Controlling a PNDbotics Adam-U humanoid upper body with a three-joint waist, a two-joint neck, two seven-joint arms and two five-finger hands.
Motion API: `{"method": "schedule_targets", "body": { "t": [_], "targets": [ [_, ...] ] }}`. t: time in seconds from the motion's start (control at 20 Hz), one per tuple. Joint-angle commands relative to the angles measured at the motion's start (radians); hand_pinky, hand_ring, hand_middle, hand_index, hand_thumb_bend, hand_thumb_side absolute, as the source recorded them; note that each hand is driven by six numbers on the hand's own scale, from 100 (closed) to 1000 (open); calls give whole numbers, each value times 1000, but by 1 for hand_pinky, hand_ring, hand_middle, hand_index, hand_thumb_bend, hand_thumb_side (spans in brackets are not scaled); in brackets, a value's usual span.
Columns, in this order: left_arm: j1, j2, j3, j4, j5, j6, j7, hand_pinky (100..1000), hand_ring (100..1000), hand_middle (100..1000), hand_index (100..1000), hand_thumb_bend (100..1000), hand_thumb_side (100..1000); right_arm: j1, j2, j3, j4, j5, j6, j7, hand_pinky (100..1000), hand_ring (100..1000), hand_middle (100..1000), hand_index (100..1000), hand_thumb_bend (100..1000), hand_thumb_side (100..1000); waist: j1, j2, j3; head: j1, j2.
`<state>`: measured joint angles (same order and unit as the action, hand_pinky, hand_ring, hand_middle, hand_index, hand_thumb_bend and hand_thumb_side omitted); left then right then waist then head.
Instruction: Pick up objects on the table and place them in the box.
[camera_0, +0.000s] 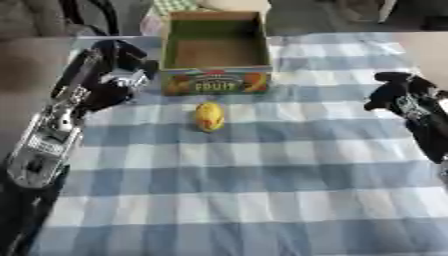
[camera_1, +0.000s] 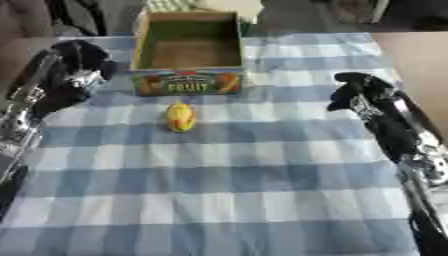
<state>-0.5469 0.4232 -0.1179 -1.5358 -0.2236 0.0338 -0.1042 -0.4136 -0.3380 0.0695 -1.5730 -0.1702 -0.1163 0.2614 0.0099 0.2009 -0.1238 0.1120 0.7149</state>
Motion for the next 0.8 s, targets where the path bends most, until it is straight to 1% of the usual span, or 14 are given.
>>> {"method": "schedule_targets", "body": {
  "t": [0.05,0.25,0.5,0.6,0.8],
  "targets": [
    [-50,11,-32,46,-77,-10,-18,716,658,627,656,494,434,-15,-12,-2,-22,-9,-2,2,691,572,551,797,100,567,-2,-19,-3,5,-4],
    [-80,-11,-67,100,-160,-27,-33,712,654,626,657,526,405,-16,-11,-1,-22,-10,-1,2,691,572,551,797,100,568,-2,-20,-5,7,-4],
    [-89,-23,-106,141,-230,-58,-79,715,662,638,672,570,394,-15,-10,0,-22,-10,-1,3,691,572,551,798,100,568,-2,-22,-9,10,-5],
    [-91,-25,-115,149,-250,-69,-100,716,664,641,675,591,388,-16,-10,0,-22,-11,-1,4,691,572,551,798,100,568,-2,-23,-9,11,-5],
    [-101,-34,-124,168,-284,-85,-119,719,671,650,682,648,405,-15,-9,1,-21,-11,-1,5,691,572,551,798,100,568,-4,-23,-10,11,-6]
  ]
}}
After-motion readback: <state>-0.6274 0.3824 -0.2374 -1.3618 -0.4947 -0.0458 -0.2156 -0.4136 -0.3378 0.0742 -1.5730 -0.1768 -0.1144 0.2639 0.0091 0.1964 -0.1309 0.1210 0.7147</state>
